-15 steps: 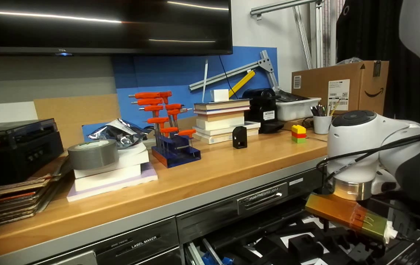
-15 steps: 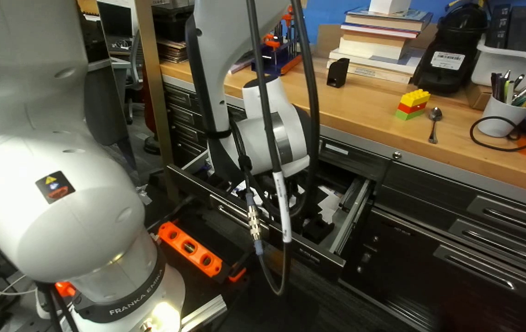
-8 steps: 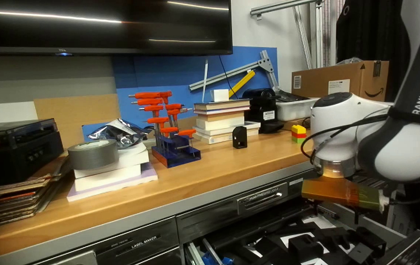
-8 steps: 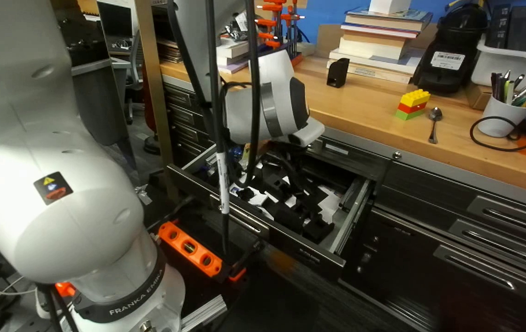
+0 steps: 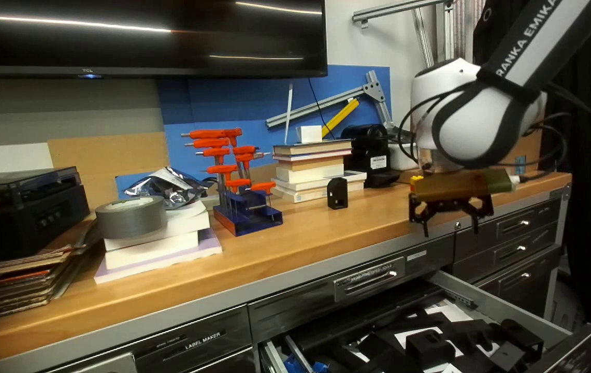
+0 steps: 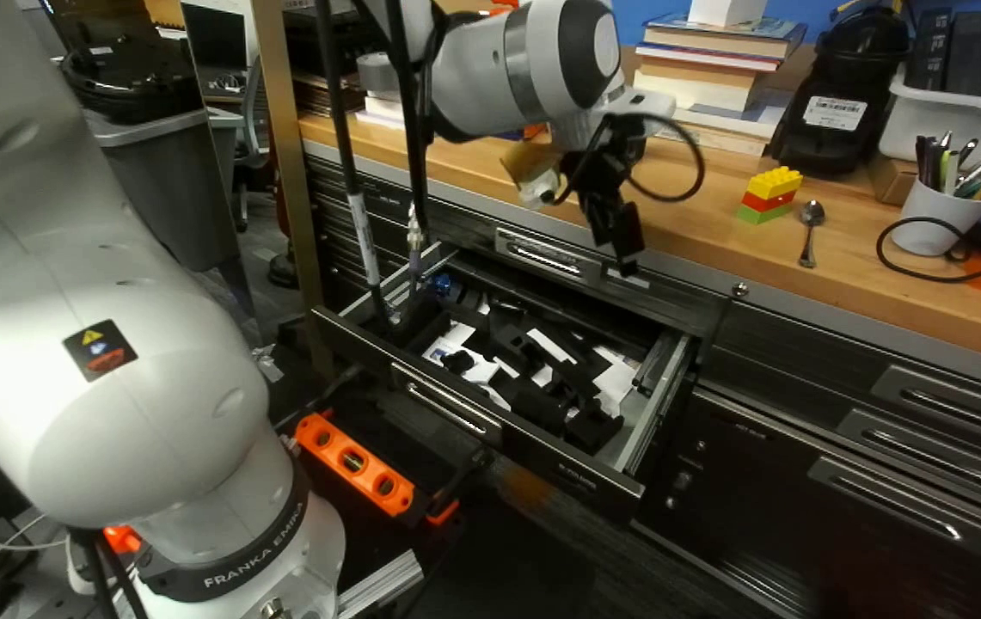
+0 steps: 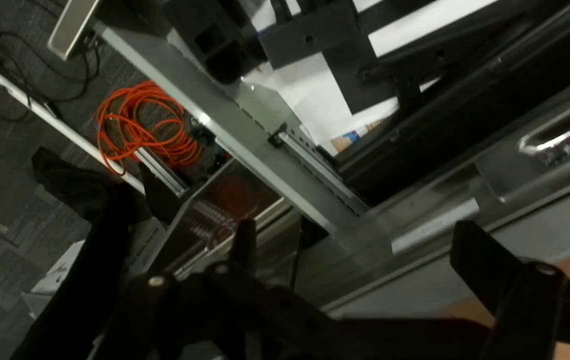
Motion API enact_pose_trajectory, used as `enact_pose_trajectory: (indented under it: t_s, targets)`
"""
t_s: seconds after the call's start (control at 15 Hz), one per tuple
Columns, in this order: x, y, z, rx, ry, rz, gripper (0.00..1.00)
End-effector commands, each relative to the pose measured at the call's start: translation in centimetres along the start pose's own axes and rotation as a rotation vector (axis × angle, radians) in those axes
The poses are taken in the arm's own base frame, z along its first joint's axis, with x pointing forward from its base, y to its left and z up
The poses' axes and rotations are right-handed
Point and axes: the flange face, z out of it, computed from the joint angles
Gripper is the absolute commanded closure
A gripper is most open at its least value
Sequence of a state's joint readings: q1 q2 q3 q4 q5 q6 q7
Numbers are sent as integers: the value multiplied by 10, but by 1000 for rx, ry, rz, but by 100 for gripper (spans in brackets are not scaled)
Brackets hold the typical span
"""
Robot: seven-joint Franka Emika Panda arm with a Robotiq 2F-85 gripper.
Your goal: Put the black objects in the drawer and close it
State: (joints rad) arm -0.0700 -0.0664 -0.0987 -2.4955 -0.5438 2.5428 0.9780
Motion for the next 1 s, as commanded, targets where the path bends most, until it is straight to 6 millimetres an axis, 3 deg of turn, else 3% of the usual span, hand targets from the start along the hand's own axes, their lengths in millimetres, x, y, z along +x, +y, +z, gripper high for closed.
enact_pose_trajectory:
  t_s: [0.0,0.2,0.4,0.93]
  targets:
    - [55,-3,-63,7,31,-120,0]
    - [96,-9,-96,44,95,-238,0]
    - [125,-19,-103,124,148,-353,0]
    - [170,-82,-75,388,138,-627,0]
